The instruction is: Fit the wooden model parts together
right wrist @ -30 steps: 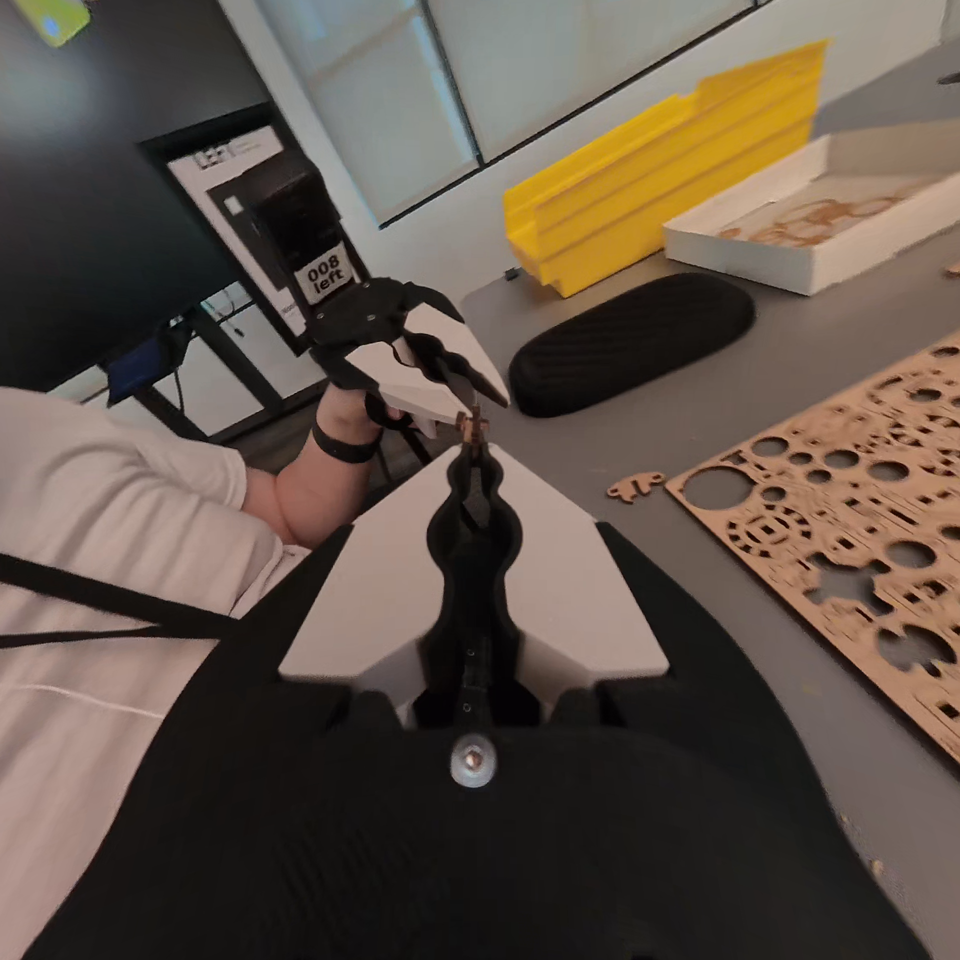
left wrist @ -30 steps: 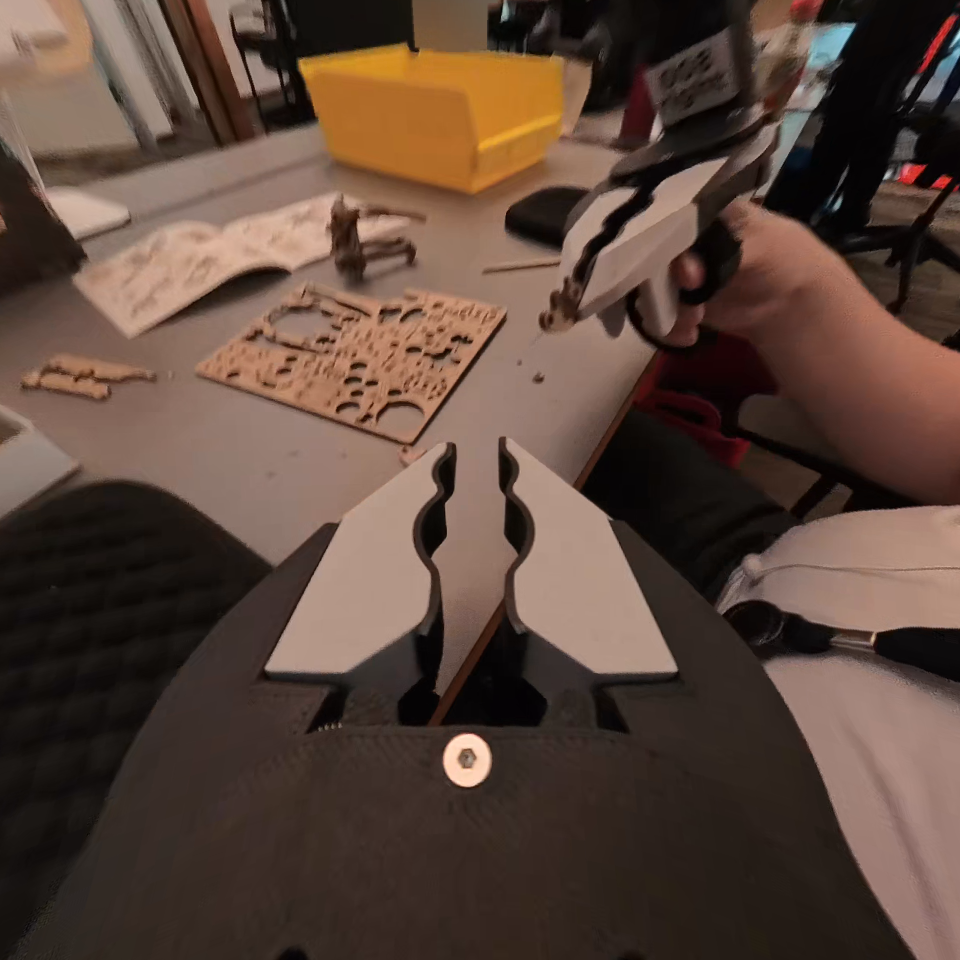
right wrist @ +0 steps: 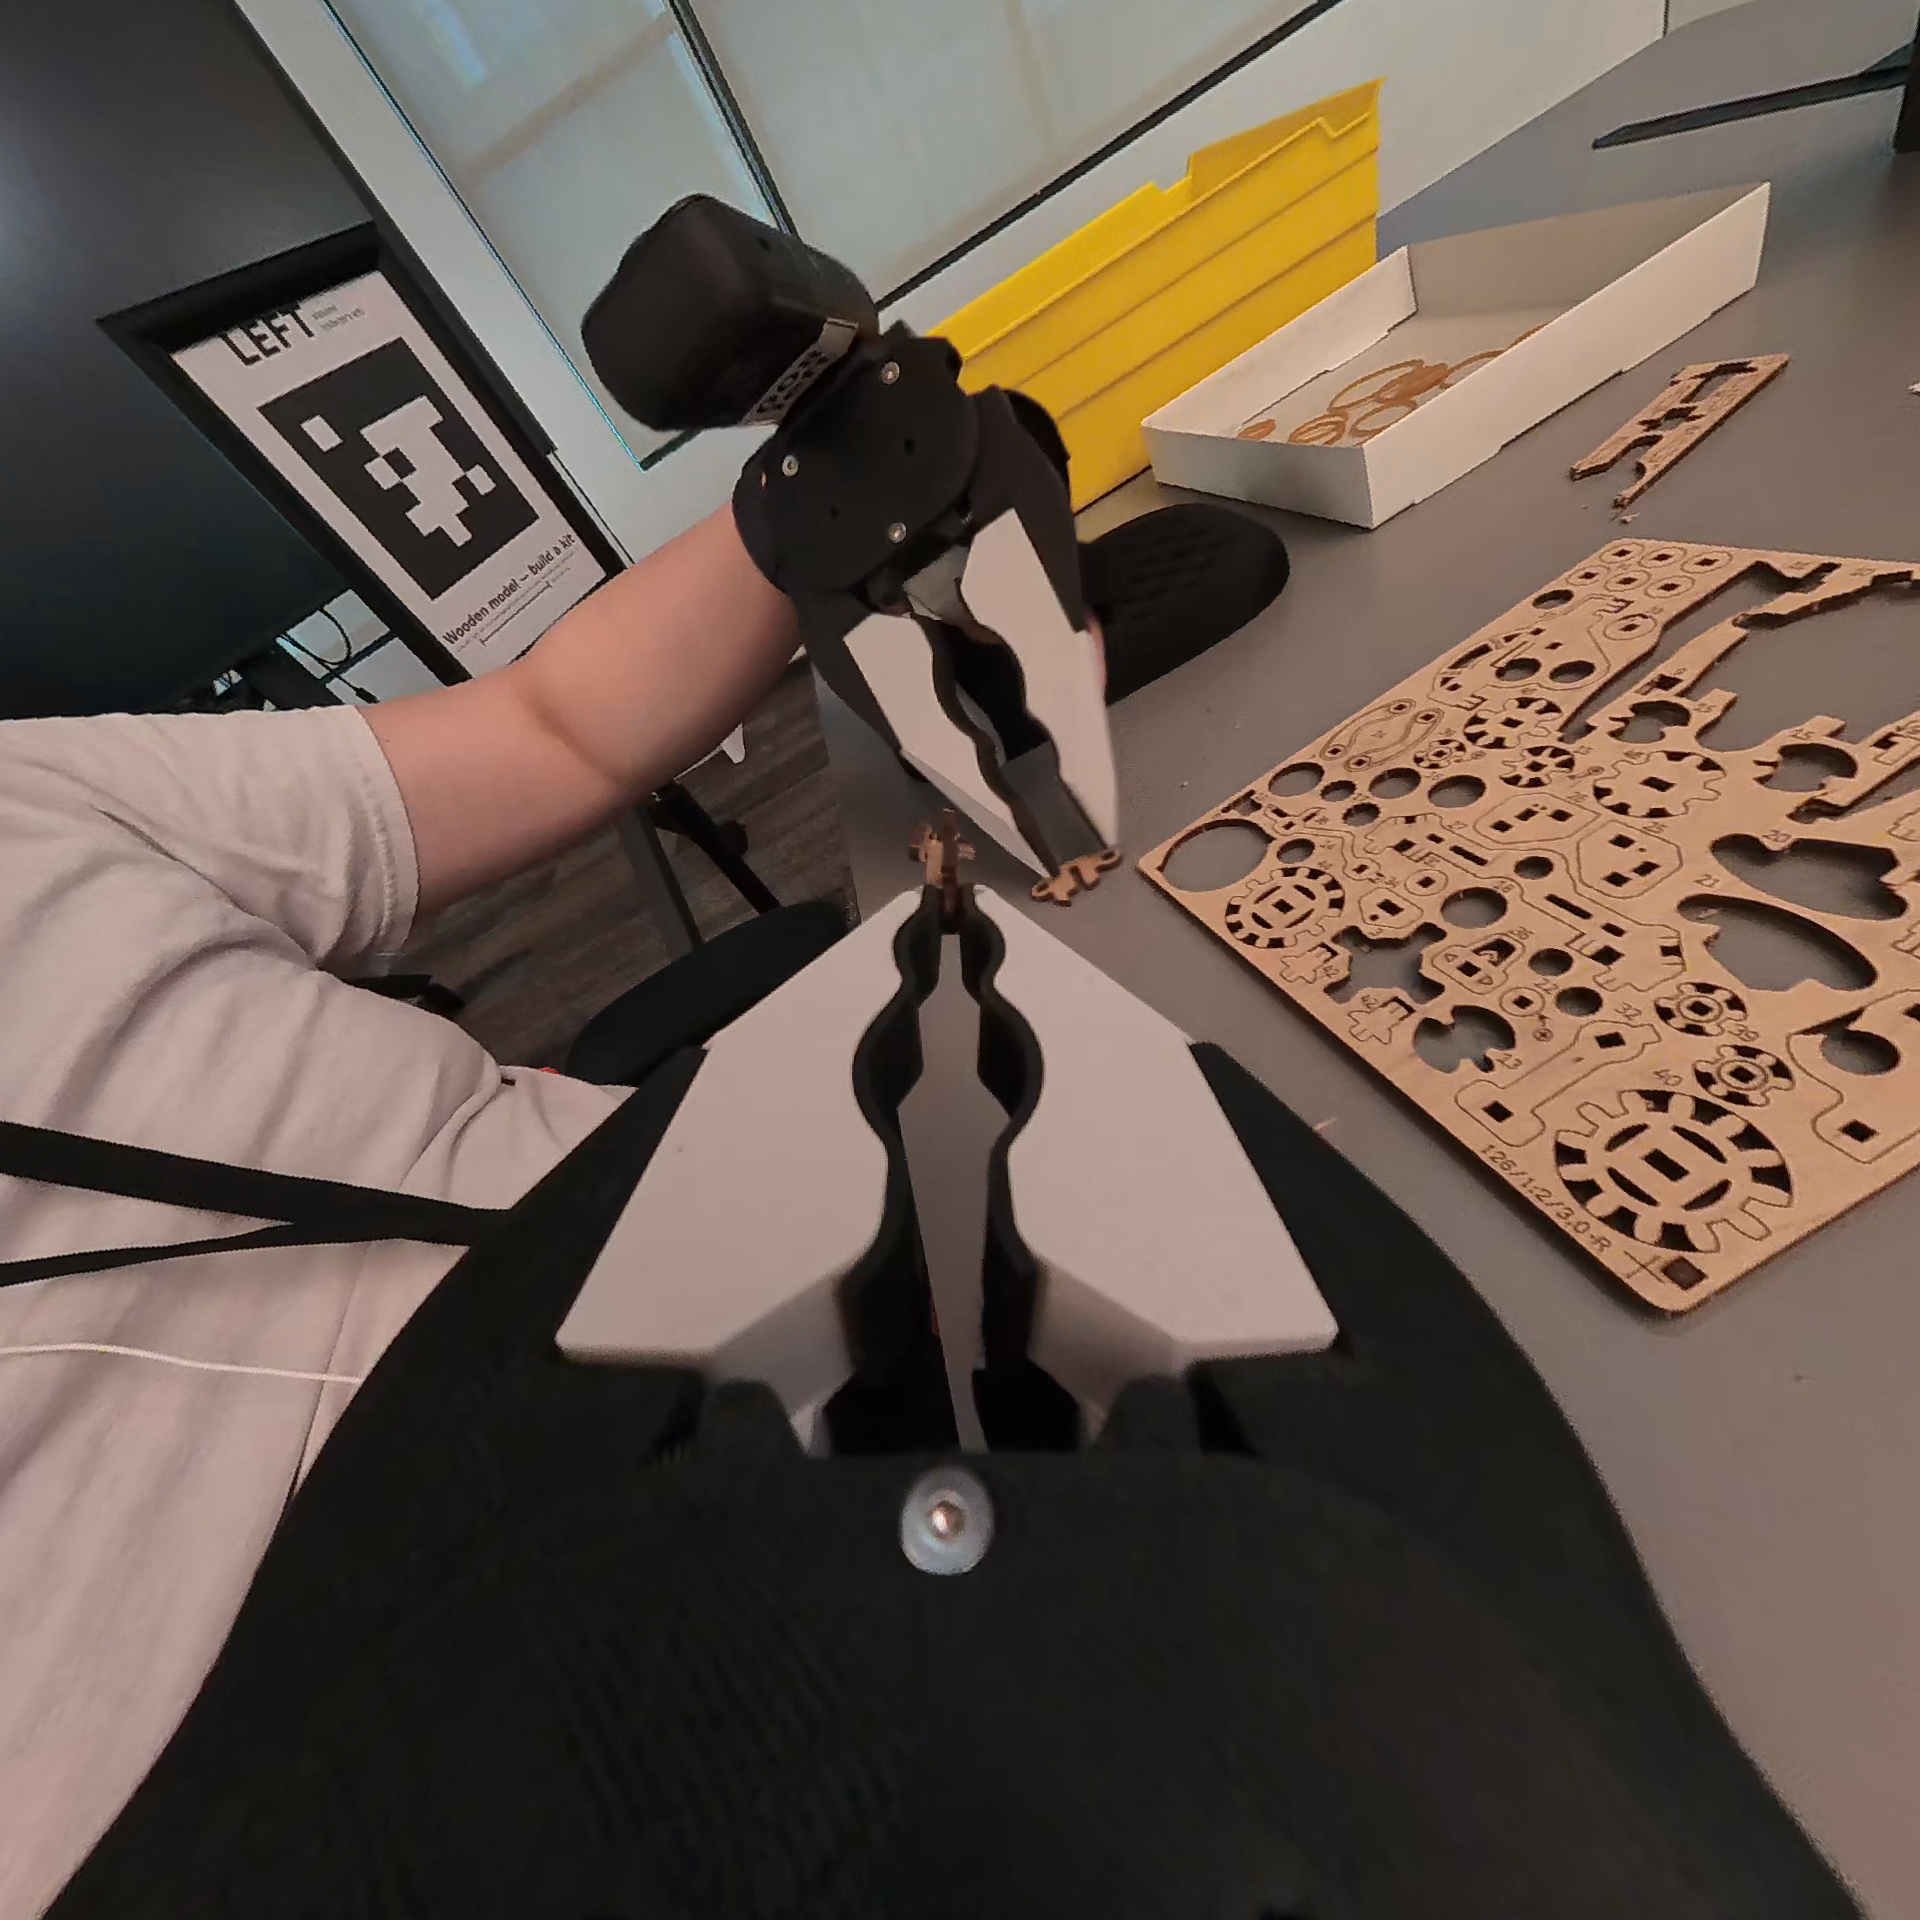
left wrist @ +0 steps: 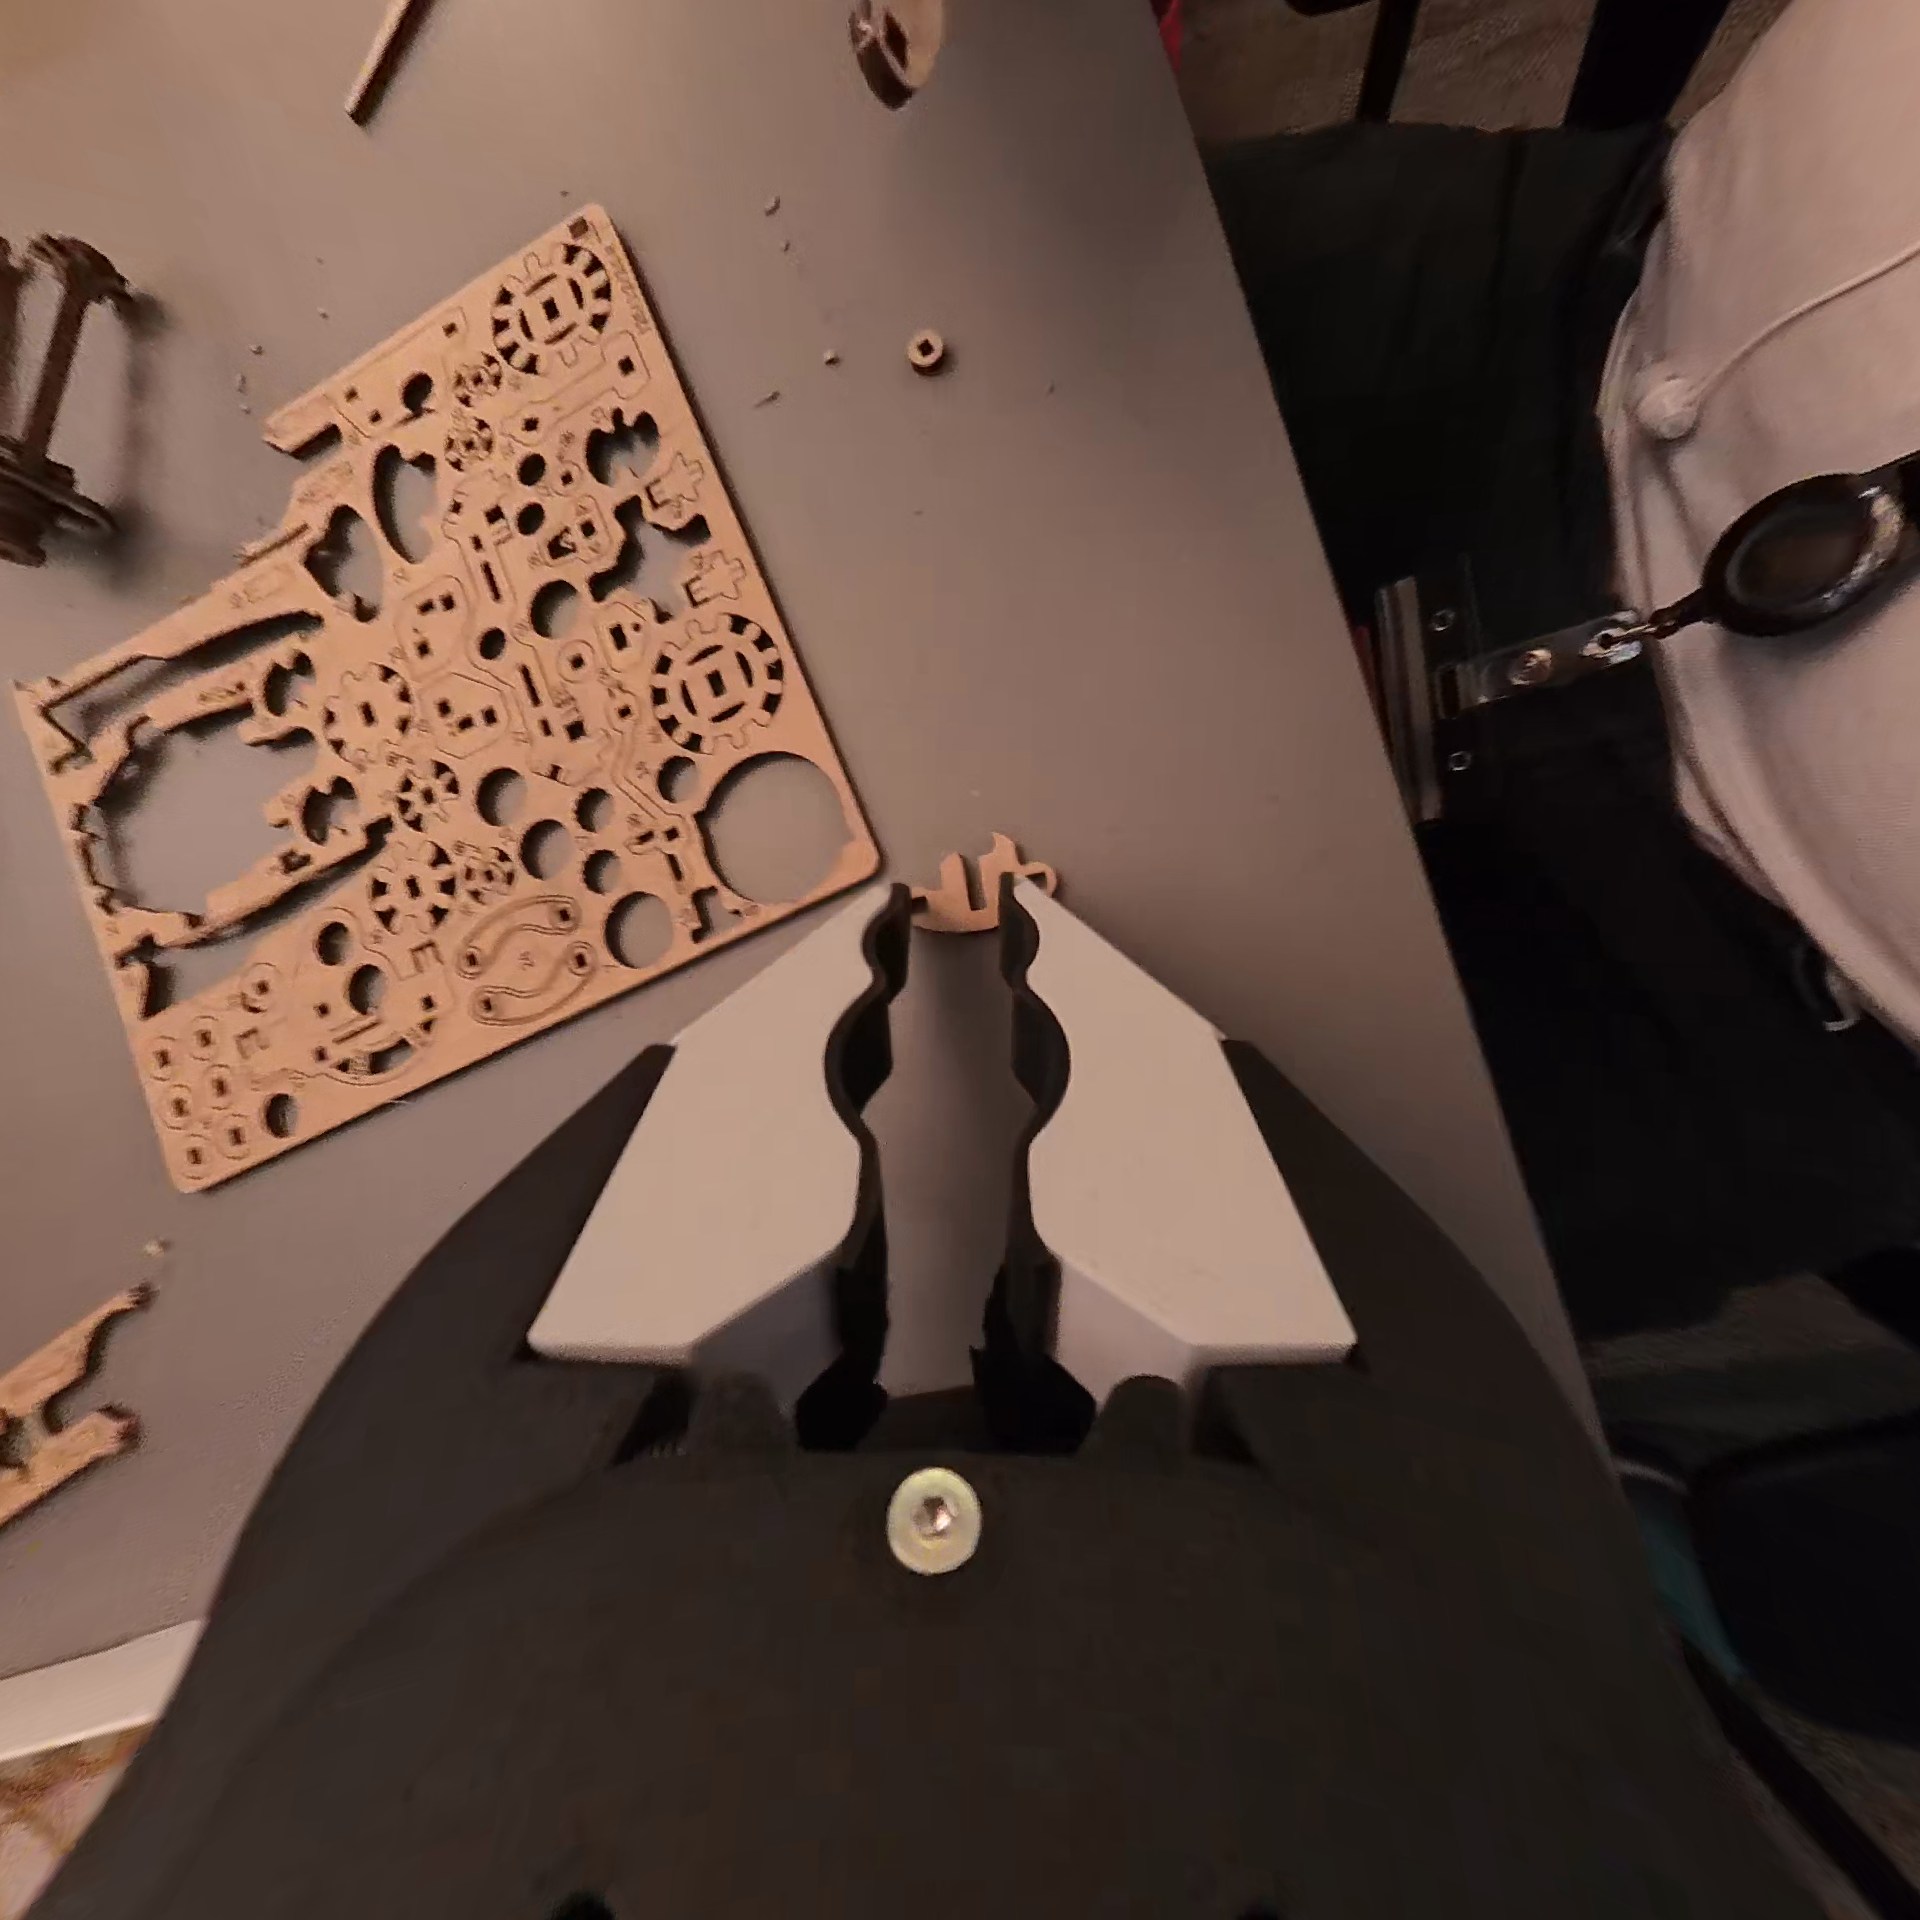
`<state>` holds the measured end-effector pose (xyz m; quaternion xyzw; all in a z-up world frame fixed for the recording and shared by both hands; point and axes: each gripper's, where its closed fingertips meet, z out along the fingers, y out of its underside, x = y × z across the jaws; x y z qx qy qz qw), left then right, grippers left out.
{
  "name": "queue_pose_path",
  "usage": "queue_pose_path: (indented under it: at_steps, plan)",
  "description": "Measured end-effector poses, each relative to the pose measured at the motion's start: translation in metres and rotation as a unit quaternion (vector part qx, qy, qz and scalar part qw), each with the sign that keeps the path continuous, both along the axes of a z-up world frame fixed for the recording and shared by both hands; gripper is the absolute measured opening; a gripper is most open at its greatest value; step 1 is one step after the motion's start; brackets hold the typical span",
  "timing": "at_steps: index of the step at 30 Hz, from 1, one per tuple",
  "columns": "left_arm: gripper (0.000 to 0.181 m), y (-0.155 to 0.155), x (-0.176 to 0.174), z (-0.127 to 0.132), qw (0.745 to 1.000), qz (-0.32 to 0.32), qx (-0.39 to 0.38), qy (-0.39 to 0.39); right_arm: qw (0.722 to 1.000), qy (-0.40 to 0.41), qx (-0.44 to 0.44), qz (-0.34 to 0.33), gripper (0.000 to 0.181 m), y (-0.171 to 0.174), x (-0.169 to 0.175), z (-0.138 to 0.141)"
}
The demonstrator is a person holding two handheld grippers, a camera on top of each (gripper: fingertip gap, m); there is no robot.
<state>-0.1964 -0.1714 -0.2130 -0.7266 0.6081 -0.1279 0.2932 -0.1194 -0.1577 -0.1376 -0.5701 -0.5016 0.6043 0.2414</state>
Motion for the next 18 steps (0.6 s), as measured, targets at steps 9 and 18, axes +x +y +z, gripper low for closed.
queue_pose_path:
  at_steps: [9, 18]
  plan:
    - [0.032, -0.022, -0.004, 0.0, 0.999, 0.006, -0.034, -0.014, 1.0, -0.002, 0.005, 0.001, 0.0, -0.001, 0.0, 0.0]
    - [0.028, -0.022, 0.011, -0.003, 0.998, -0.057, -0.026, 0.007, 1.0, -0.003, -0.007, 0.002, 0.0, 0.002, -0.002, -0.004]
